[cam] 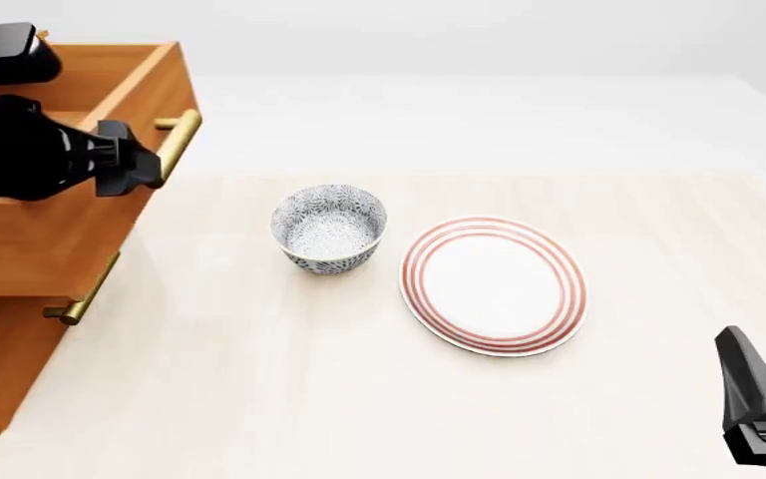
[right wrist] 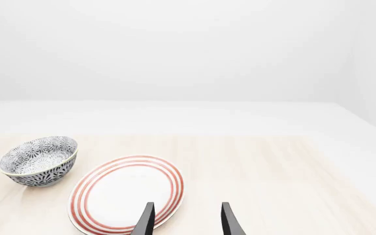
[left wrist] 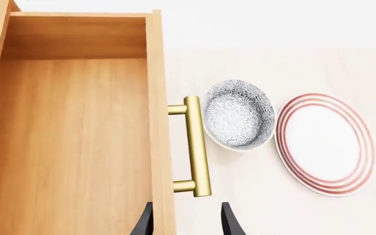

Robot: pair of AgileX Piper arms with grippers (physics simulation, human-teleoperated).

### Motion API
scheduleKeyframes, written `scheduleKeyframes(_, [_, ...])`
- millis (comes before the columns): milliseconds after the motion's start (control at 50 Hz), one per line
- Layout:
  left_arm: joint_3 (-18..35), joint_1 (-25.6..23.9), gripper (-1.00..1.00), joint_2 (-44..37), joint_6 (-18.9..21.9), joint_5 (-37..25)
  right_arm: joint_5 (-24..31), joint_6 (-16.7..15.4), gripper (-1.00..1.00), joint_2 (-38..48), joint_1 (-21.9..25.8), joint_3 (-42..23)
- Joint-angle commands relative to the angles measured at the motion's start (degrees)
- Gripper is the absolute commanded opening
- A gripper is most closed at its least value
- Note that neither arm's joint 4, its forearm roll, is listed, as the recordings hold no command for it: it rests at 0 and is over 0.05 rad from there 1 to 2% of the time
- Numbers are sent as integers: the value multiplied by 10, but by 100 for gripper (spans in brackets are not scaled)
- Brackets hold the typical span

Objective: Open the top drawer of the cabinet.

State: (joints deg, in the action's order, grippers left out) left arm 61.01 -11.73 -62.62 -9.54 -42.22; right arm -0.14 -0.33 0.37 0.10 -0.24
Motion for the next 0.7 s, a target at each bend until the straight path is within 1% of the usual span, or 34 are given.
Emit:
scheduleKeyframes(20, [-14,-34,100,-8,-5,5,0,0,100,0,0,0])
scheduleKeyframes(80, [-12,-46,100,-11,-7,7,0,0,100,0,0,0])
scheduleKeyframes(220, [-7,-55,100,-18,-9,9,0,0,100,0,0,0])
scheduleKeyframes(340, [-2,-80,100,-24,-19,19,0,0,100,0,0,0])
scheduleKeyframes(580, [7,-96,100,-32,-17,20,0,0,100,0,0,0])
scheduleKeyframes(620, [11,-113,100,-32,-21,24,0,0,100,0,0,0])
scheduleKeyframes(700, [15,-100,100,-33,-13,18,0,0,100,0,0,0])
